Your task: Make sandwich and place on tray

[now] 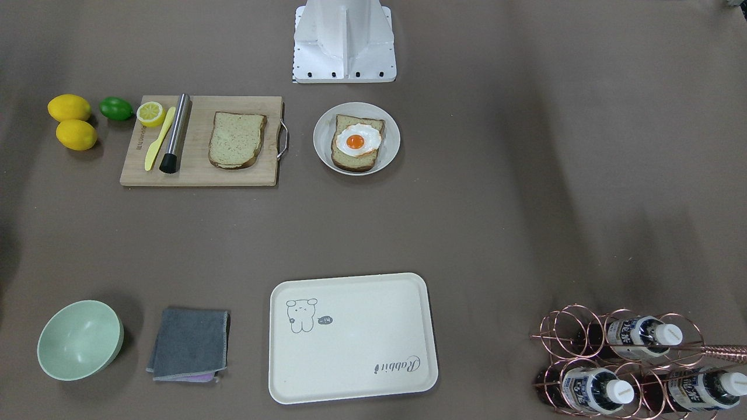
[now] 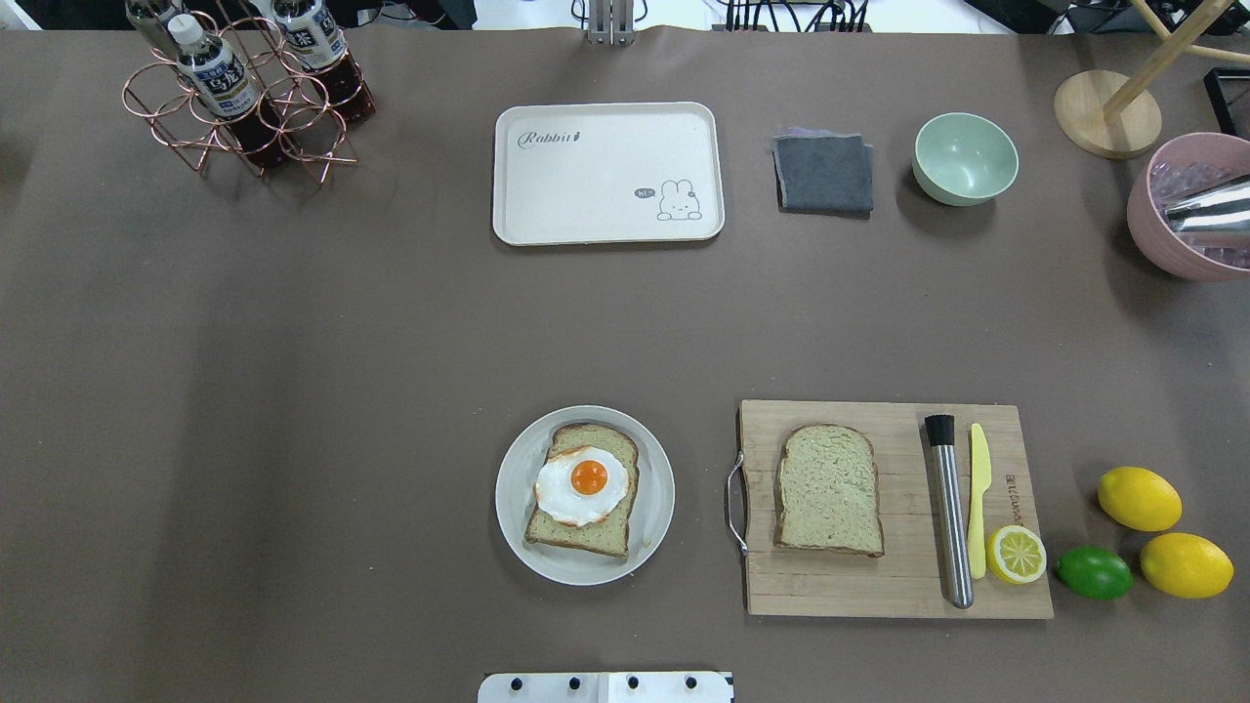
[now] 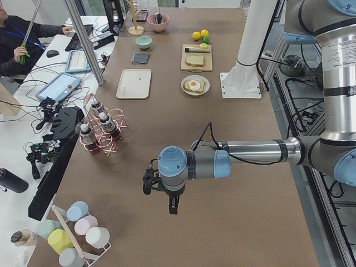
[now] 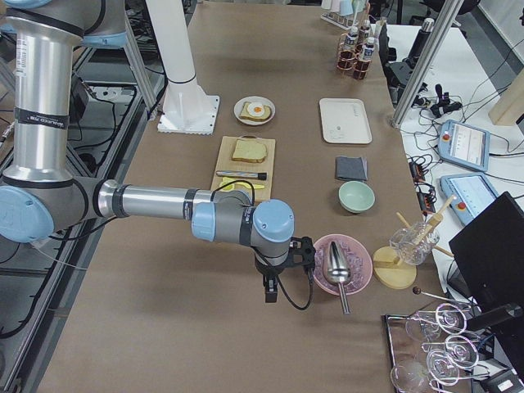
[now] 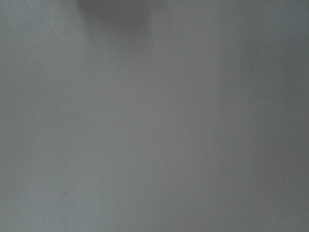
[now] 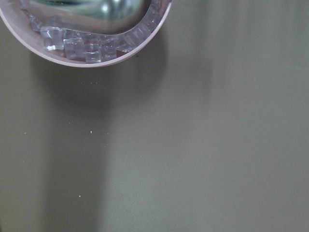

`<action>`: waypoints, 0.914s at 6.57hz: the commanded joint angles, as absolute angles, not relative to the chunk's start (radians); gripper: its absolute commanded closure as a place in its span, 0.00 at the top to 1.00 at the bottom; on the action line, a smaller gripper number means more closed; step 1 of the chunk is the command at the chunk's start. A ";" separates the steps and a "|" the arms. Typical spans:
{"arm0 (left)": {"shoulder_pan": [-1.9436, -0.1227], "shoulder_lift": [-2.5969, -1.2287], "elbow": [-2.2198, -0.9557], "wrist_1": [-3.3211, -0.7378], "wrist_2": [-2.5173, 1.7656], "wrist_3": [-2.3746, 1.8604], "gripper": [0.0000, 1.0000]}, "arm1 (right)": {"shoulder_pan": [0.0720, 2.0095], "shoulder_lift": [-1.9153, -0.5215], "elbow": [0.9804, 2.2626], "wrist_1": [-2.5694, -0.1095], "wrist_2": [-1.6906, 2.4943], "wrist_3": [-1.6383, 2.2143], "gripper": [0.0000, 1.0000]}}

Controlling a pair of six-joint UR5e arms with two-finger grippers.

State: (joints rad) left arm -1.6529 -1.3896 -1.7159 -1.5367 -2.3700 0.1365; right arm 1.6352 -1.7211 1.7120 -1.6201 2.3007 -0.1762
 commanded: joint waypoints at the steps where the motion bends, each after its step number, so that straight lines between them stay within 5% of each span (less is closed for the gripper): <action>1: -1.654 -1.390 -1.720 -1.536 -2.370 0.137 0.99 | 1.635 -1.724 1.712 -1.620 2.301 -0.176 1.00; 6: -1.654 -1.388 -1.723 -1.534 -2.372 0.137 0.99 | 1.637 -1.736 1.718 -1.620 2.301 -0.184 1.00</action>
